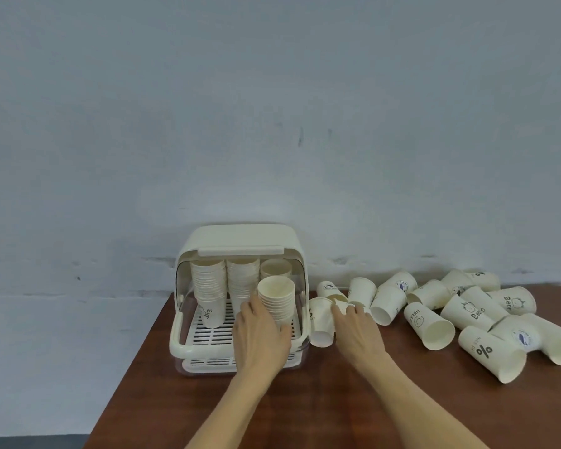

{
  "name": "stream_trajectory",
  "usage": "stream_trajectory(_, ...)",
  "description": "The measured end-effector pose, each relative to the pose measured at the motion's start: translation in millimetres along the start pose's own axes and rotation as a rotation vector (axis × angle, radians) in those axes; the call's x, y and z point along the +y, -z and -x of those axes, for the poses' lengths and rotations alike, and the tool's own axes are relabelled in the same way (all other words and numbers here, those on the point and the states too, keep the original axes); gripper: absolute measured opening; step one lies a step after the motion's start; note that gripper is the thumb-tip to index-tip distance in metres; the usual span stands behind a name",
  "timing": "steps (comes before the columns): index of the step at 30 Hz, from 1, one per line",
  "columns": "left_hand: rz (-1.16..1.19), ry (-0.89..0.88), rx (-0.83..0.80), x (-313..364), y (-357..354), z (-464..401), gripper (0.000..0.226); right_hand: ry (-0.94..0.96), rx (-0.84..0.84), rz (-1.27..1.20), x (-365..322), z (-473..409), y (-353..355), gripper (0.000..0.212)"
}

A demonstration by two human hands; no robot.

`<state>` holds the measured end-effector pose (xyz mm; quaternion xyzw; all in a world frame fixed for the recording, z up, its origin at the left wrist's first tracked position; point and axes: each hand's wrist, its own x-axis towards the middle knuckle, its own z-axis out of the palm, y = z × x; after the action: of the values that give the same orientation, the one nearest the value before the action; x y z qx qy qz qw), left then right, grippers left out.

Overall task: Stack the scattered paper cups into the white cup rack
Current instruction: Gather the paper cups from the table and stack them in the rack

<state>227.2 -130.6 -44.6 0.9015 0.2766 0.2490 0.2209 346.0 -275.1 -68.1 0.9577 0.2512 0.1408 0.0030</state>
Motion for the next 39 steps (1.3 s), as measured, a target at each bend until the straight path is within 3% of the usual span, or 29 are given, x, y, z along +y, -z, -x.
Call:
stream_trajectory(4, -0.048, -0.259, 0.217, 8.7, -1.2, 21.7, 0.043, 0.035, -0.008, 0.114, 5.3, -15.7, -23.2, 0.038)
stream_trajectory(10, -0.037, -0.541, 0.03, 37.9, -17.2, 30.8, 0.022, 0.045, 0.005, 0.031, 14.3, -20.2, -25.3, 0.04)
stream_trajectory(14, -0.122, -0.506, -0.154, 71.4, -31.6, 9.1, 0.027, 0.048, -0.05, 0.157, 26.5, 3.2, -4.3, 0.018)
stream_trajectory(22, -0.516, -0.413, -0.345, 107.6, -61.1, -48.0, 0.034, 0.049, -0.005, 0.096, 56.6, 38.4, -24.1, 0.041)
stream_trajectory(27, -0.603, -0.323, -0.488, 112.2, -79.7, -65.7, 0.036, 0.078, 0.058, 0.112, 67.9, 52.2, -27.9, 0.038)
stream_trajectory(39, -0.494, -0.386, -0.45, 120.5, -33.8, -30.4, 0.033, 0.049, 0.087, 0.092, 66.3, 67.8, -8.5, 0.043)
